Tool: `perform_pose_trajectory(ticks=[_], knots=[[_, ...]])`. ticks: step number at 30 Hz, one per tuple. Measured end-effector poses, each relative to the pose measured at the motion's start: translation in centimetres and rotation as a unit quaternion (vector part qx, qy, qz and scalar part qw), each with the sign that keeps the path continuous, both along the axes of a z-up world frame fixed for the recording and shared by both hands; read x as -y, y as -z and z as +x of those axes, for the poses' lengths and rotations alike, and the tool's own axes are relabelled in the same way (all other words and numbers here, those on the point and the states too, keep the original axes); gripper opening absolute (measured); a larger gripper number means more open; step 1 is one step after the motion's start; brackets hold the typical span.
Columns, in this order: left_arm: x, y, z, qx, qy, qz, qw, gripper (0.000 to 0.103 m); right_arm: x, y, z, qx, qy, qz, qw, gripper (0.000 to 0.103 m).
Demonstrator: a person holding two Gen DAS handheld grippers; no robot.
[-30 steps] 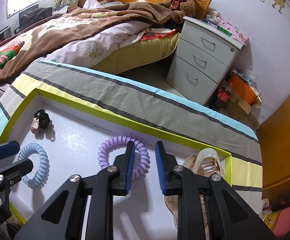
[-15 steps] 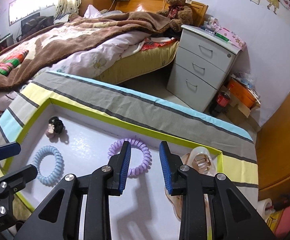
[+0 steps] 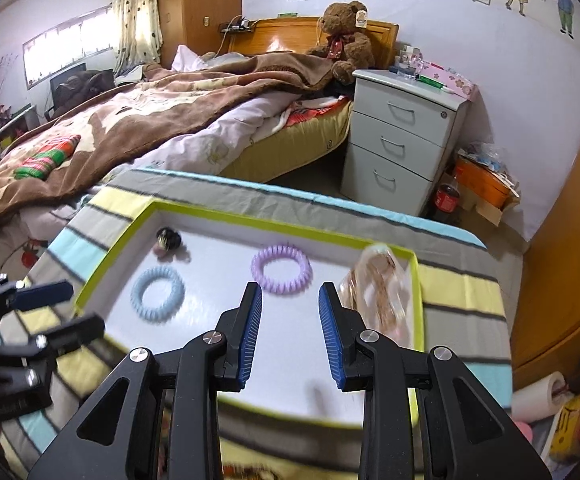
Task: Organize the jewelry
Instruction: 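Withdraw both tools from the box toward the remaining jewelry, then close the right tool on the brown beaded bracelet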
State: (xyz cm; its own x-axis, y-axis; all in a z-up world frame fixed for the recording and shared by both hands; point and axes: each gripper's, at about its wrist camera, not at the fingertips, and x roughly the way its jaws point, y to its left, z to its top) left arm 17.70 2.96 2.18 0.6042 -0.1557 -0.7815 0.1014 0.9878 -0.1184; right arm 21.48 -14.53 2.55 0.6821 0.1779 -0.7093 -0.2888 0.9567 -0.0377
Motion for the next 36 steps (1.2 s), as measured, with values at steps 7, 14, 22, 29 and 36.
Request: perform_pose_trajectory(ticks=[7, 14, 22, 29, 36], knots=[[-0.8, 0.0, -2.6, 0.006, 0.003, -0.014, 0.9999, 0.055, 2.4, 0.5, -3.6, -0.009, 0.010, 0.026, 1.000, 0.031], [-2.2, 0.6, -5.0, 0.007, -0.001, -0.027, 0.9996, 0.055, 3.7, 3.2, -6.7, -0.040, 0.004, 0.042, 0.998, 0.036], [-2.9, 1.9, -6.3, -0.009, -0.003, -0.027, 0.9996, 0.056, 3.0, 5.4, -7.3, -0.072, -0.024, 0.025, 0.997, 0.040], [-3.3, 2.4, -6.7, -0.016, -0.006, -0.028, 0.9995, 0.056, 1.8, 6.5, -8.1, -0.087, -0.040, 0.011, 0.995, 0.051], [-3.6, 2.8, -6.8, -0.022, -0.009, -0.030, 0.9993, 0.056, 1.2, 6.6, -7.8, -0.082, -0.030, -0.001, 0.996, 0.051]])
